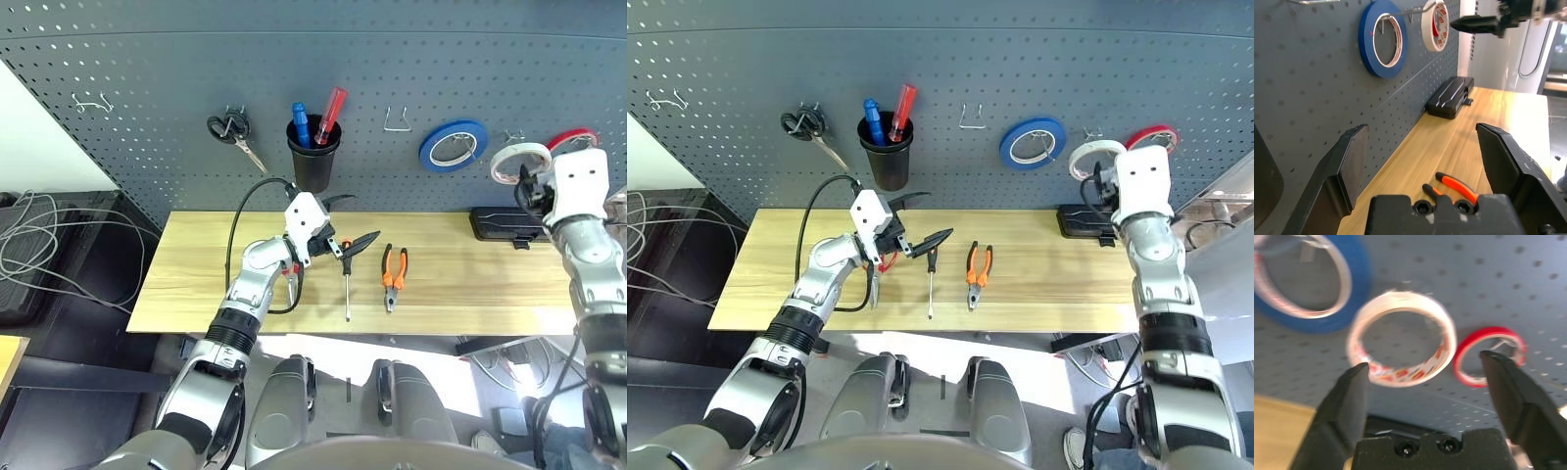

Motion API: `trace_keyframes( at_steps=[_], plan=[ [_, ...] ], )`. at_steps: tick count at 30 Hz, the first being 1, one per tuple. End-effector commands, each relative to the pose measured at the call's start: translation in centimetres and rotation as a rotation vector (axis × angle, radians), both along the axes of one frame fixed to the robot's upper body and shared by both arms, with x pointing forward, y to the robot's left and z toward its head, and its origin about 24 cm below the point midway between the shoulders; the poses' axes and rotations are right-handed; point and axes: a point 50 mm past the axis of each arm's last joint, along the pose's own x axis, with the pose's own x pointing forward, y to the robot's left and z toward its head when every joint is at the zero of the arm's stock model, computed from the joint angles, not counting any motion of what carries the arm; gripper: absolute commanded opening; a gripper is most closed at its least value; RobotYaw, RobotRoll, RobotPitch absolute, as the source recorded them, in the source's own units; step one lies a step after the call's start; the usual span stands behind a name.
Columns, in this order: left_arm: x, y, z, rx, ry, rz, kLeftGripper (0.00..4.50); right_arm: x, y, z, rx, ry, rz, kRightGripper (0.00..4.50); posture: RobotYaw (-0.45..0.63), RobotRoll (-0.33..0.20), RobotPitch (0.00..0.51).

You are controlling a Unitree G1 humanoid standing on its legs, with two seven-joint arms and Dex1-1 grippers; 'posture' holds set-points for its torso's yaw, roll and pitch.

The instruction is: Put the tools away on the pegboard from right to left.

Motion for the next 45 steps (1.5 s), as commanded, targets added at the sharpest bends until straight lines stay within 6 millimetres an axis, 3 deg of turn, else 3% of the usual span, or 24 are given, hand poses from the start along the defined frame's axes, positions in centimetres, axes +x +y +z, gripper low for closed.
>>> trace_keyframes(
  at_steps=[1,6,10,17,24,29,38,45],
  plan=[
    [-0.3,0.1,-0.1,0.076,0.01,-0.065,4.5,-1.3,2.4,-2.2,0.105,0.207,0.116,4.46,0.05,0.0,0.143],
    [-0.3,1.1,-0.4,0.196,-0.003,-0.115,4.5,-2.1,6.1,-5.2,0.471,0.588,0.115,4.46,0.06,0.0,0.151],
    [-0.4,1.8,-0.6,0.271,-0.004,-0.164,4.5,-1.3,9.3,-6.4,0.785,0.82,0.044,4.46,0.07,0.0,0.159],
    [-0.8,2.6,-0.7,0.347,0.008,-0.253,4.5,0.5,12.7,-7.7,0.951,1.019,-0.122,4.46,0.12,0.0,0.189],
    [-1.4,3.3,-0.8,0.372,0.044,-0.336,4.5,-0.6,15.5,-7.9,0.968,1.089,-0.184,4.46,0.15,0.0,0.217],
    [-1.8,3.1,-0.9,0.364,0.052,-0.378,4.5,-1.9,15.3,-7.7,0.927,1.07,-0.216,4.46,0.15,0.0,0.228],
    [-1.8,2.1,-1.2,0.375,0.009,-0.375,4.5,-1.1,14.2,-7.7,0.884,0.975,-0.263,4.46,0.14,0.0,0.23],
    [-2.0,1.9,-2.0,0.401,0.033,-0.381,4.5,1.2,13.0,-10.8,0.922,0.947,-0.285,4.46,0.14,0.0,0.228]
  ],
)
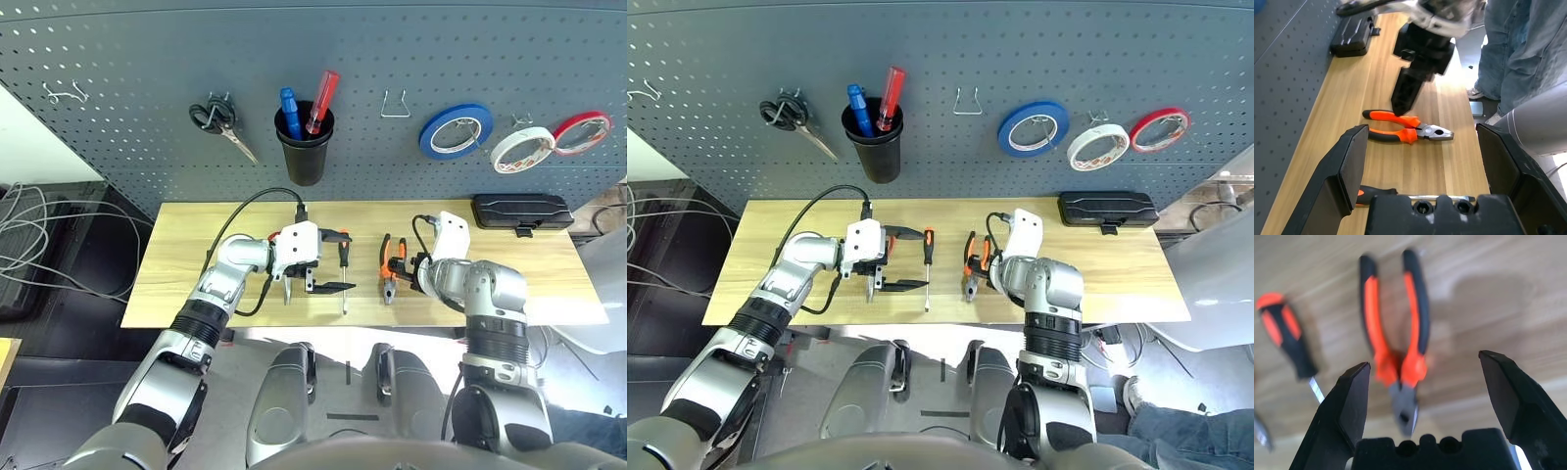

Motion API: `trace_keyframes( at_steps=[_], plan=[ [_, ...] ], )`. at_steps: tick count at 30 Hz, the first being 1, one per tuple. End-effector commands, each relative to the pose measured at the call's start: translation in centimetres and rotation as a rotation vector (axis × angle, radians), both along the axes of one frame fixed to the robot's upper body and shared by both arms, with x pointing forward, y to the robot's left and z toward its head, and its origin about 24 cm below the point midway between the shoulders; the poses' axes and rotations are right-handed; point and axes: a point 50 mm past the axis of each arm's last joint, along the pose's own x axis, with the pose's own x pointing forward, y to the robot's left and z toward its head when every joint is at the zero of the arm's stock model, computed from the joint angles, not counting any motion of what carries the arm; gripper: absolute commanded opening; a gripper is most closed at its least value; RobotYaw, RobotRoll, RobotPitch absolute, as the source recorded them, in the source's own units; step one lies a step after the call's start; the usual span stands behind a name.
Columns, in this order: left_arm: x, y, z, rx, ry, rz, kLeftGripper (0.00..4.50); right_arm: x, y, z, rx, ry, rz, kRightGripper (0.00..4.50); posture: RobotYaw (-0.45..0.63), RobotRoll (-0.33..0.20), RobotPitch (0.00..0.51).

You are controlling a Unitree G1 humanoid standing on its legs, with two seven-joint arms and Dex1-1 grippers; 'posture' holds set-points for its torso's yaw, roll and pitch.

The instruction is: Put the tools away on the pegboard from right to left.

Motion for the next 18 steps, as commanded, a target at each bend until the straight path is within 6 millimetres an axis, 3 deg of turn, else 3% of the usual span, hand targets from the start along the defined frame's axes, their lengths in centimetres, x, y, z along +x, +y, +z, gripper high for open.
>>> trace_keyframes(
  at_steps=[1,8,12,18],
  plan=[
    [-0.4,0.0,-0.8,0.028,0.014,-0.006,4.5,0.3,-0.2,-2.3,0.004,0.028,-0.007,4.46,0.14,0.0,0.229],
    [-0.4,0.3,-0.9,0.039,0.015,-0.006,4.5,1.3,1.2,-4.5,0.013,0.028,0.002,4.46,0.15,0.0,0.233],
    [-0.3,0.3,-0.7,0.035,0.01,-0.001,4.5,1.3,2.9,-4.9,0.026,0.028,0.034,4.46,0.16,0.0,0.233],
    [-0.3,0.5,-0.5,0.028,0.004,0.008,4.5,1.4,3.2,-4.5,0.019,0.02,0.053,4.46,0.15,0.0,0.23]
  ],
)
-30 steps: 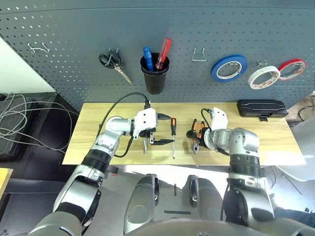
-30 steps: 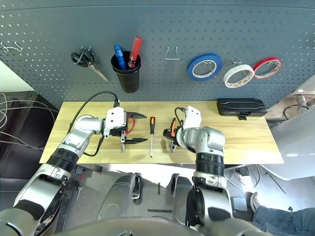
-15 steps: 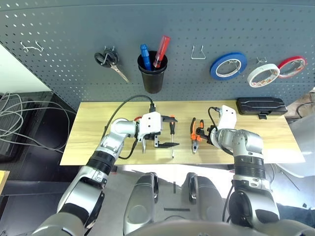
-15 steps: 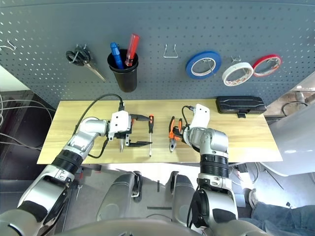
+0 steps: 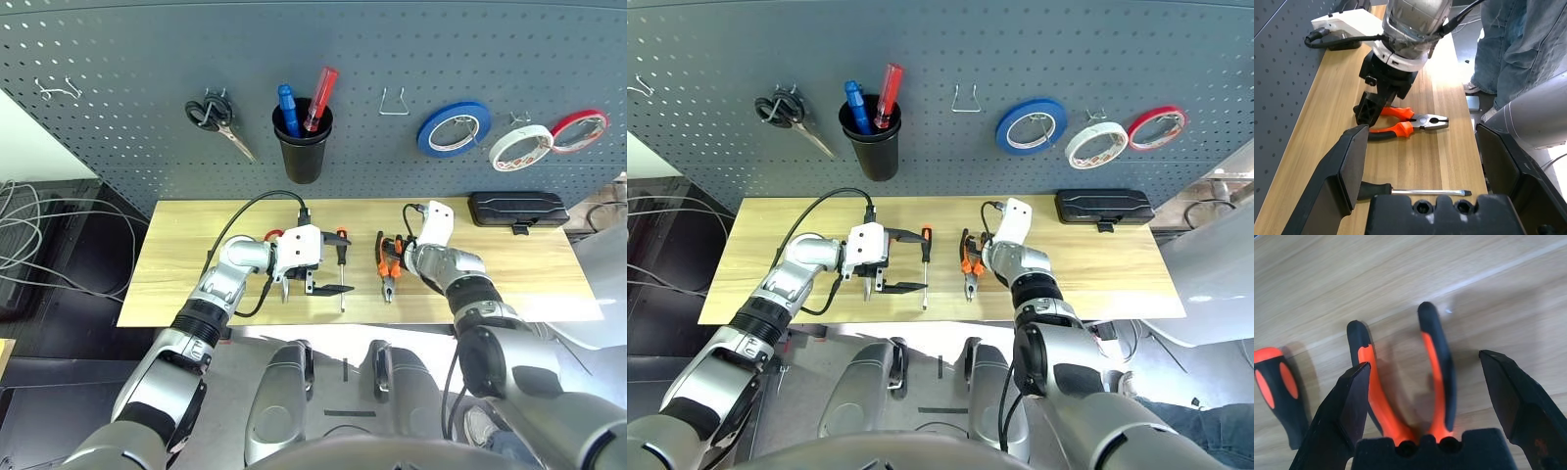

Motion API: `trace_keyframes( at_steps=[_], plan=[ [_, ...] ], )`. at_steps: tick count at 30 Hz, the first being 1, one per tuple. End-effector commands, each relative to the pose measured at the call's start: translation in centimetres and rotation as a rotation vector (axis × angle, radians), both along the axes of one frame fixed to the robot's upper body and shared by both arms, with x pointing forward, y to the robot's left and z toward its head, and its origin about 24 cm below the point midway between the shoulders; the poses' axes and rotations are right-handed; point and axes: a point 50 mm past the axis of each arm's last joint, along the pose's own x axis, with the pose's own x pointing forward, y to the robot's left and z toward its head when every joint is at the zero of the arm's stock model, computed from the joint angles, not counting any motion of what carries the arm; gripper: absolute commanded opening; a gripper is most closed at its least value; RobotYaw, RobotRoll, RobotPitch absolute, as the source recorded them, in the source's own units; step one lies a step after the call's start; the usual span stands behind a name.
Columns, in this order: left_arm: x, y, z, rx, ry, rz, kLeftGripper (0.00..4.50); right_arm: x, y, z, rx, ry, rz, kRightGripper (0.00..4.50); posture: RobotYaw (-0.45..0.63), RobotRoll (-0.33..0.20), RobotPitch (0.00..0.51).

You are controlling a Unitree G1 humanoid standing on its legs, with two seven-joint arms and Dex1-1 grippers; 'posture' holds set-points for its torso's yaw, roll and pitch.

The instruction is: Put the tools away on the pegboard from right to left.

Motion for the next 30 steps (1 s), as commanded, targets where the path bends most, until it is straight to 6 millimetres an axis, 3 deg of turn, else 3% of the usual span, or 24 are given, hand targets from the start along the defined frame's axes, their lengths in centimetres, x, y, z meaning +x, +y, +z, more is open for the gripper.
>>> trace_keyframes(
  at_steps=[1,9,15,22,30],
  plan=[
    [-0.3,0.2,-0.4,0.011,0.01,0.004,4.5,-1.8,0.4,-1.6,0.021,0.104,0.03,4.46,0.15,0.0,0.23],
    [-0.2,0.2,-0.5,0.005,0.008,0.009,4.5,-1.7,0.2,1.2,0.042,0.055,0.093,4.46,0.14,0.0,0.226],
    [-0.3,0.1,-0.5,-0.001,0.007,0.012,4.5,-1.2,-0.5,1.9,-0.003,0.009,0.153,4.46,0.13,0.0,0.223],
    [-0.2,0.2,-0.5,-0.004,0.002,0.026,4.5,-1.0,0.1,5.0,-0.046,-0.056,0.251,4.46,0.14,0.0,0.22],
    [-0.4,0.4,-0.7,-0.001,0.004,0.038,4.5,-2.1,1.2,4.6,-0.049,0.007,0.281,4.46,0.15,0.0,0.22]
  ],
)
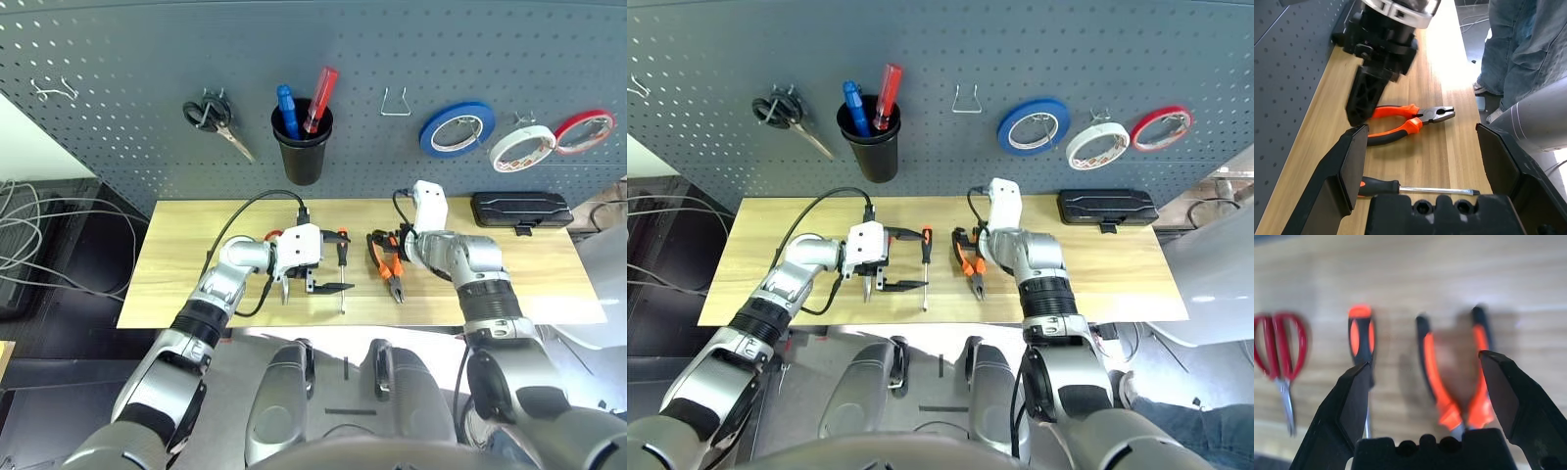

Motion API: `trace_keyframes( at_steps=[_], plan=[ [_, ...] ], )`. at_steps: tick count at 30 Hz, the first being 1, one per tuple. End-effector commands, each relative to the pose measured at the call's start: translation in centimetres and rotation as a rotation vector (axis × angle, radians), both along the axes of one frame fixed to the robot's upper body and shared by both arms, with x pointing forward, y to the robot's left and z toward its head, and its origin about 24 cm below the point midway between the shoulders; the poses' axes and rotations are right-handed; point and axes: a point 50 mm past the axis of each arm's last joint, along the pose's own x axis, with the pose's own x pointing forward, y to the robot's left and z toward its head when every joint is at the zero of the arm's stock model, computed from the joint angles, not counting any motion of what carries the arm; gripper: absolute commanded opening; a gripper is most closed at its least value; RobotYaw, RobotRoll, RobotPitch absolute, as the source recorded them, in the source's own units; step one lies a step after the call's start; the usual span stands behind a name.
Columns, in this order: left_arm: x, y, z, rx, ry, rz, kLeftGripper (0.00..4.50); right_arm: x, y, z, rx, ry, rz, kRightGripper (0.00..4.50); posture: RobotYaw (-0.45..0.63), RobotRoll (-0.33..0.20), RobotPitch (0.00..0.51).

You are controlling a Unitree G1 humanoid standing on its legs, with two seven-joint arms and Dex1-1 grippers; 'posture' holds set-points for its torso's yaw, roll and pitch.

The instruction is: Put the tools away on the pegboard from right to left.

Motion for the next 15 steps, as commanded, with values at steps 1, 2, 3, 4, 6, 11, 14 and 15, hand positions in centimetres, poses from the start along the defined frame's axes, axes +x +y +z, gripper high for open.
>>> trace_keyframes(
  at_steps=[1,2,3,4,6,11,14,15],
  plan=[
    [-0.4,0.4,-0.6,0.011,0.015,0.008,4.5,-0.6,-0.3,-1.0,-0.031,0.048,-0.012,4.46,0.15,0.0,0.22],
    [-0.5,0.4,-0.7,0.01,0.016,0.011,4.5,-0.6,-0.3,-1.2,-0.043,0.053,-0.011,4.46,0.15,0.0,0.222],
    [-0.5,0.4,-0.7,0.01,0.018,0.013,4.5,-0.7,-0.4,-1.3,-0.052,0.057,-0.01,4.46,0.15,0.0,0.222],
    [-0.5,0.4,-0.7,0.01,0.018,0.014,4.5,-0.7,-0.4,-1.3,-0.058,0.059,-0.01,4.46,0.15,0.0,0.222],
    [-0.5,0.4,-0.7,0.009,0.02,0.015,4.5,-0.9,-0.5,-1.4,-0.066,0.07,-0.008,4.46,0.15,0.0,0.224],
    [-0.6,0.5,-0.9,0.009,0.025,0.018,4.5,-1.3,-0.7,-2.0,-0.091,0.088,-0.002,4.46,0.15,0.0,0.228],
    [-0.7,0.4,-0.9,0.007,0.026,0.018,4.5,-1.4,-1.0,-2.2,-0.104,0.087,-0.005,4.46,0.14,0.0,0.229],
    [-0.7,0.4,-0.9,0.007,0.027,0.018,4.5,-1.5,-1.1,-2.3,-0.105,0.088,-0.006,4.46,0.14,0.0,0.229]
  ],
)
